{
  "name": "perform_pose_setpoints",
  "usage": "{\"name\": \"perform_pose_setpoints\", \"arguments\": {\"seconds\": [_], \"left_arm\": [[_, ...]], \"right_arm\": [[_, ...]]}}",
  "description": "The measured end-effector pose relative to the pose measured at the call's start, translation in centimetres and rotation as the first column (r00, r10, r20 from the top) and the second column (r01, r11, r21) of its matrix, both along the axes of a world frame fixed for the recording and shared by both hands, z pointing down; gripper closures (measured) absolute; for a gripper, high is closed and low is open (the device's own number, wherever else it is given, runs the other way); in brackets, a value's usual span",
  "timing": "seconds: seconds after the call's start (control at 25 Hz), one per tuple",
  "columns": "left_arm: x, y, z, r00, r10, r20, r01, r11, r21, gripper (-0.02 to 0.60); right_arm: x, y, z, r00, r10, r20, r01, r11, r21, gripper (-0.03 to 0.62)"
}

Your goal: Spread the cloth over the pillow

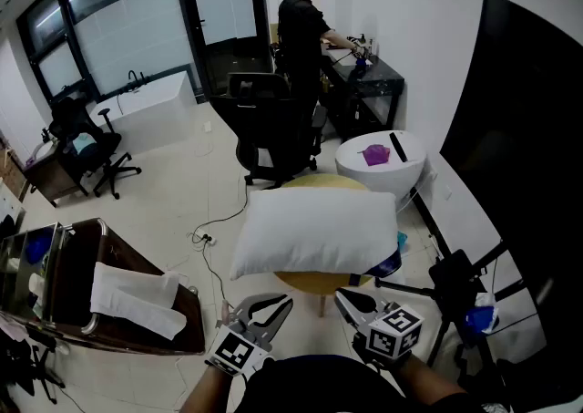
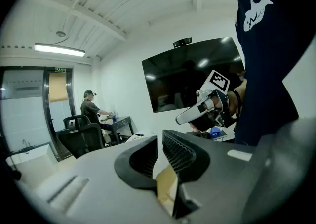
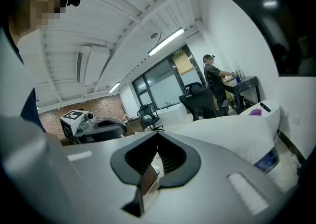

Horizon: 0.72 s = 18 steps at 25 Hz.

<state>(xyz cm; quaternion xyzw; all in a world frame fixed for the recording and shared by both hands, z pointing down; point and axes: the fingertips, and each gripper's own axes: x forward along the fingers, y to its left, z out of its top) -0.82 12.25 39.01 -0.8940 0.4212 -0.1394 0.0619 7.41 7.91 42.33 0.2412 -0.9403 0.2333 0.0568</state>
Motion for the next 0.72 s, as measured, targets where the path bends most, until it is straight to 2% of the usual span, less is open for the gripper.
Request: {"name": "perform_pose_setpoints", "arguments": {"seconds": [0.12, 0.36, 0.72], "left_arm": [[0.2, -0.2, 0.3, 1.000, -0.002, 0.012, 0.002, 1.000, -0.010, 0.557], [0.0, -0.1, 0.1, 0.999, -0.044, 0.014, 0.044, 0.999, -0.006, 0.557], [-3.4, 0.6, 0.3, 0.993, -0.109, 0.037, 0.110, 0.994, -0.006, 0.557]], "right_arm": [[-0.2, 0.2, -0.9, 0.996, -0.047, 0.074, 0.048, 0.999, -0.006, 0.588], [-0.7, -0.2, -1.1, 0.988, -0.090, 0.124, 0.091, 0.996, -0.003, 0.588], [-4.5, 1.2, -2.6, 0.951, -0.226, 0.211, 0.232, 0.973, -0.004, 0.588]]}}
